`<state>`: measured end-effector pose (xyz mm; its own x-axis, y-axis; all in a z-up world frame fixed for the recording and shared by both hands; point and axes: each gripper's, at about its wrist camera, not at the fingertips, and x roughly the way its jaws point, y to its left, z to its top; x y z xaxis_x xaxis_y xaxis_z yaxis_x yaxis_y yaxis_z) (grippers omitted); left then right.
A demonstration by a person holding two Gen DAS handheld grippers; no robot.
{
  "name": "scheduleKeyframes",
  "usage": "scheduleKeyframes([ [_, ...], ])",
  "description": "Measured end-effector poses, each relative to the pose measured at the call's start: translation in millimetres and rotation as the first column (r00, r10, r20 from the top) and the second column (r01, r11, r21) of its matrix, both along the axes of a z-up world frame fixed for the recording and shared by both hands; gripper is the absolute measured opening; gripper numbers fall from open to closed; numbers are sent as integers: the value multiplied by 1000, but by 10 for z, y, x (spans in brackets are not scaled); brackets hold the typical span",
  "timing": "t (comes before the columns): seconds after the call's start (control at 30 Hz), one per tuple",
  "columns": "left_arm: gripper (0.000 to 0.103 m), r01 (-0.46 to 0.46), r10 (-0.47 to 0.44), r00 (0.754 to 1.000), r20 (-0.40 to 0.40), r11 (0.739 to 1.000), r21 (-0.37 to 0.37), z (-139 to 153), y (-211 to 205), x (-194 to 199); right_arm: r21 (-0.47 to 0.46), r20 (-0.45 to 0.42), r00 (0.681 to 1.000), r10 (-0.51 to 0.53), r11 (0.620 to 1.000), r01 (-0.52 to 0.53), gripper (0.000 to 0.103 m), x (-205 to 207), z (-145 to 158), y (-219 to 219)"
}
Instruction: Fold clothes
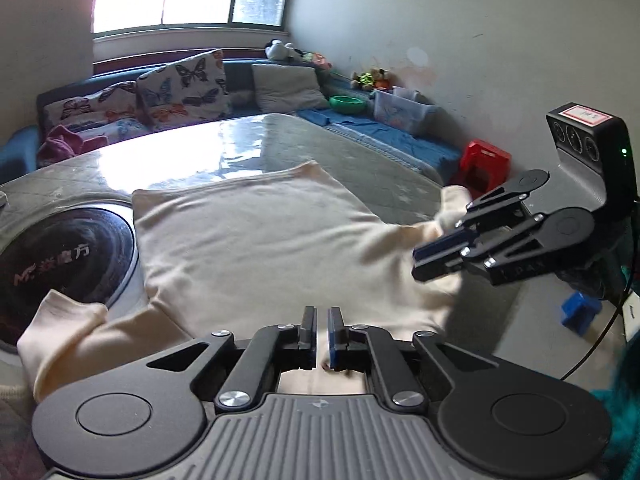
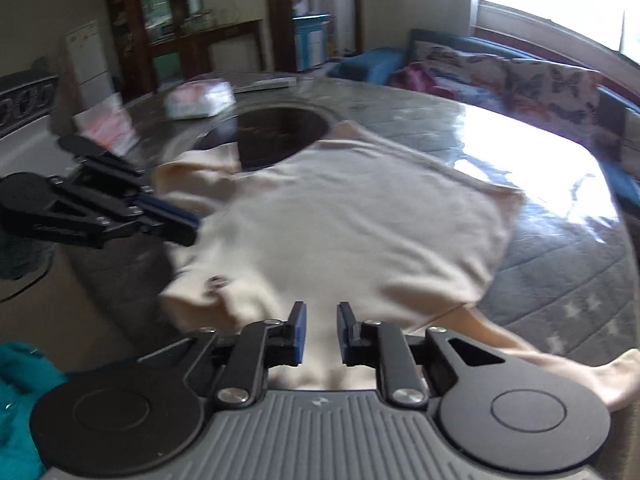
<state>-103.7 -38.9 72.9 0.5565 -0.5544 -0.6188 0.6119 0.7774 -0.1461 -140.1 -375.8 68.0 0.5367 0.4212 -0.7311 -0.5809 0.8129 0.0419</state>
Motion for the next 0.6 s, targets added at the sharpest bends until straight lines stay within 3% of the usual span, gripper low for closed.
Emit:
scheduleKeyframes([
  [0.23,6,26,-24,996,-85,1000,17,-369,-261,154,-20,-20,988,-156,988,156,22,383,-339,-206],
  [0.3,8,35,-32,994,-104,999,23,-442,-281,132,-37,0,986,-169,985,169,22,336,-360,-255],
  [0.37,10,37,-35,994,-100,999,15,-449,-267,108,-45,17,981,-191,980,191,36,246,-341,-329],
  [0.6,12,38,-36,995,-97,999,18,-437,-293,131,-115,32,947,-321,939,323,38,-55,-327,-680],
])
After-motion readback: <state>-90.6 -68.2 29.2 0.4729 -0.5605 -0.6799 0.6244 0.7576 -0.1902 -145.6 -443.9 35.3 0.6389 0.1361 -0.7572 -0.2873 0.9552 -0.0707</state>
